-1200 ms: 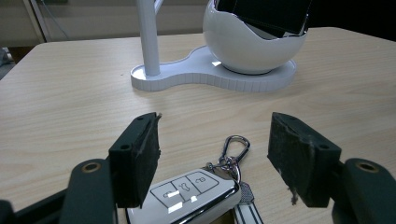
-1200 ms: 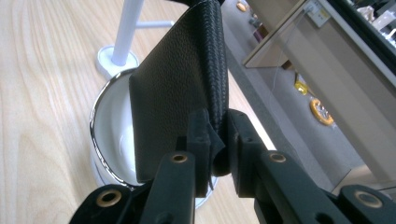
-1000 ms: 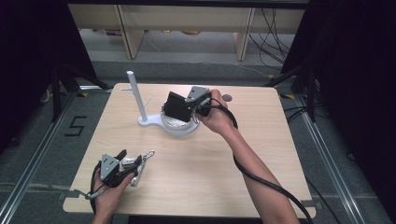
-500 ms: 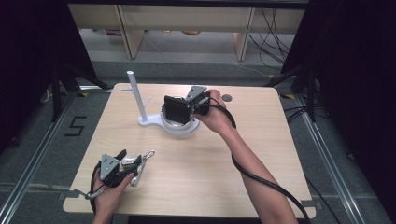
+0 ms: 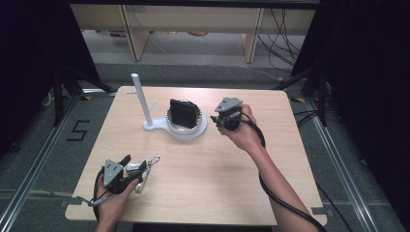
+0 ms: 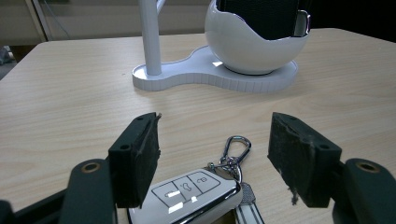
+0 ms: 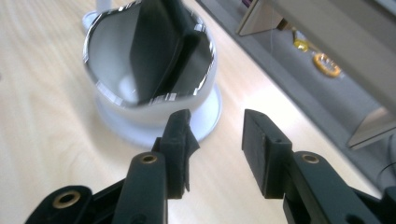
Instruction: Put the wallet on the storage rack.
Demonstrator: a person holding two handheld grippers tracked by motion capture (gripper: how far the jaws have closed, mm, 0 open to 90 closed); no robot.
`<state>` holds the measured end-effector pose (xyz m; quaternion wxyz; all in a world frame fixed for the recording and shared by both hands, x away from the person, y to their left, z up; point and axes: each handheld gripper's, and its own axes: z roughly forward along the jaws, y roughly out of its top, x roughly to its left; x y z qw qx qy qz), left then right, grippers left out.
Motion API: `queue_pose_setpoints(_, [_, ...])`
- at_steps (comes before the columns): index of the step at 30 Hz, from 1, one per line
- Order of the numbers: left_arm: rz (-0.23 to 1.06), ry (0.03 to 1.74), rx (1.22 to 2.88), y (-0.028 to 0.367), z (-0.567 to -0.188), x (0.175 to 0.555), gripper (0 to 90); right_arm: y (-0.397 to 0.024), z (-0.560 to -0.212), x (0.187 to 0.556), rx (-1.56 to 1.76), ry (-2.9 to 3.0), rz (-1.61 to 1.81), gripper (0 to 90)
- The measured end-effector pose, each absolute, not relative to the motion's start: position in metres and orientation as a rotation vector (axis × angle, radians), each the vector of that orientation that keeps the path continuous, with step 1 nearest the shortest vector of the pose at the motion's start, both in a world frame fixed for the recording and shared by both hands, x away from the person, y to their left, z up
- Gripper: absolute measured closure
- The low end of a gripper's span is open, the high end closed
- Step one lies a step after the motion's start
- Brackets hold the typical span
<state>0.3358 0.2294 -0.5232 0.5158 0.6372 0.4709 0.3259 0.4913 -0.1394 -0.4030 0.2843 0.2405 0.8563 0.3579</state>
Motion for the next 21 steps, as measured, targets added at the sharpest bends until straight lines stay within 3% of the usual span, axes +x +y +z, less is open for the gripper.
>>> queue_pose_setpoints(9, [0.798, 1.107, 1.521, 0.229, -0.524, 0.333, 32.5, -0.187, -0.443, 0.445, 0.832, 2.299, 1.059, 56.1])
queue_pose_setpoints(21, [0.816, 1.113, 1.542, 0.226, -0.524, 0.333, 32.5, -0.216, -0.460, 0.416, 0.958, 2.217, 1.188, 57.9])
